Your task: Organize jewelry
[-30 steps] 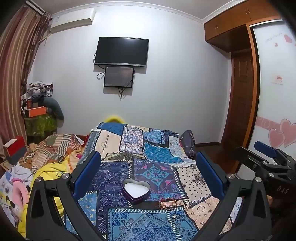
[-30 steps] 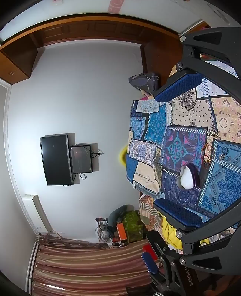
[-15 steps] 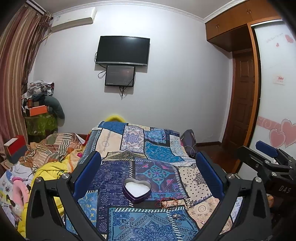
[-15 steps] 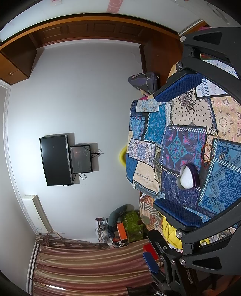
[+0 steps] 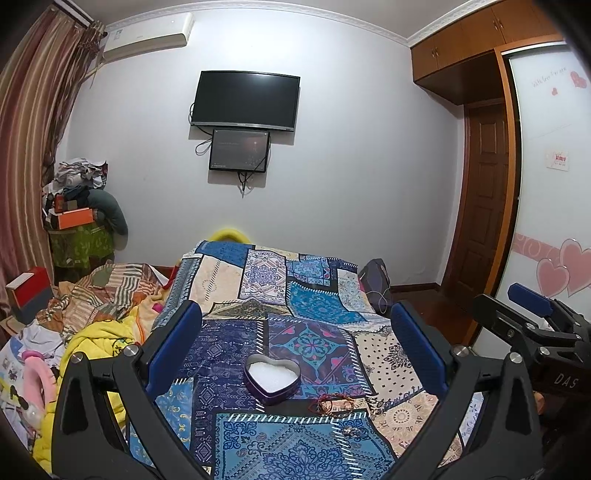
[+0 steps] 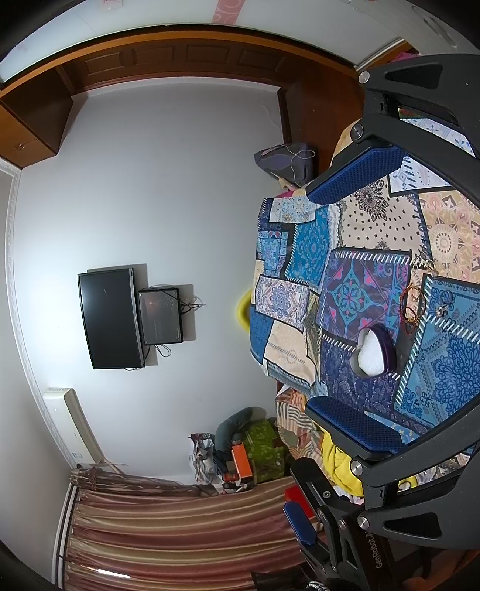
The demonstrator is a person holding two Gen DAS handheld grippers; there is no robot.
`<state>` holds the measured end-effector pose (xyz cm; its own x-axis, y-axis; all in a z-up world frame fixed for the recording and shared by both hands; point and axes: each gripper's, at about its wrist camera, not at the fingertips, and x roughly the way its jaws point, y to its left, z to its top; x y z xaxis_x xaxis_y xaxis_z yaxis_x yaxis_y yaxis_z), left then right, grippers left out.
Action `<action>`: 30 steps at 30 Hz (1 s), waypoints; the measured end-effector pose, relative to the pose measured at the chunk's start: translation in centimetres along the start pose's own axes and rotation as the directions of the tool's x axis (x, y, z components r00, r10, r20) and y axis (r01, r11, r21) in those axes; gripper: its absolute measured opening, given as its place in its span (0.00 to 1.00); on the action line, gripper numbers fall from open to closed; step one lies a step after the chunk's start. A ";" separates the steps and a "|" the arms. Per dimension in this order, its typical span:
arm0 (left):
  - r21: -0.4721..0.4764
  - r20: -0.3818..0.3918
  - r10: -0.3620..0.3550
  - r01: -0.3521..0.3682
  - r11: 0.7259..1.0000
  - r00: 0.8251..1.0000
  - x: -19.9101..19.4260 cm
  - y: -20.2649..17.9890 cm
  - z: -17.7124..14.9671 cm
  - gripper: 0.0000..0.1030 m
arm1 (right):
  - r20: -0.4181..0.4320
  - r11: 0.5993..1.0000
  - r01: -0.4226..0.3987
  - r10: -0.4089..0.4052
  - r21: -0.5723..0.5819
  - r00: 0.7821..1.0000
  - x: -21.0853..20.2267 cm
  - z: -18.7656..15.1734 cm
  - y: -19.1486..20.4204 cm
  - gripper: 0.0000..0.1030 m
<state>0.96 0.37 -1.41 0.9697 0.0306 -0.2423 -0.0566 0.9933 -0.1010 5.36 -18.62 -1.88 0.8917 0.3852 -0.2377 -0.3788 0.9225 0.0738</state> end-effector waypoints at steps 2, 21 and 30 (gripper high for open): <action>0.000 0.000 0.000 0.000 1.000 1.000 -0.1 0.2 0.3 1.00 | 0.000 1.000 -0.001 0.001 0.001 1.000 0.0 0.0 0.0 1.00; -0.006 -0.006 0.003 -0.003 1.000 1.000 -0.2 0.6 0.1 1.00 | -0.003 1.000 -0.001 0.001 0.002 1.000 0.0 -0.1 0.1 1.00; -0.005 -0.011 0.004 -0.004 1.000 1.000 0.0 0.7 0.1 1.00 | -0.009 1.000 -0.006 0.006 0.001 1.000 0.3 -0.8 0.5 1.00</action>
<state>0.96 1.03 -1.42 0.9670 0.0332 -0.2528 -0.0614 0.9926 -0.1046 5.26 -18.07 -2.66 0.8874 0.3901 -0.2456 -0.3835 0.9204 0.0761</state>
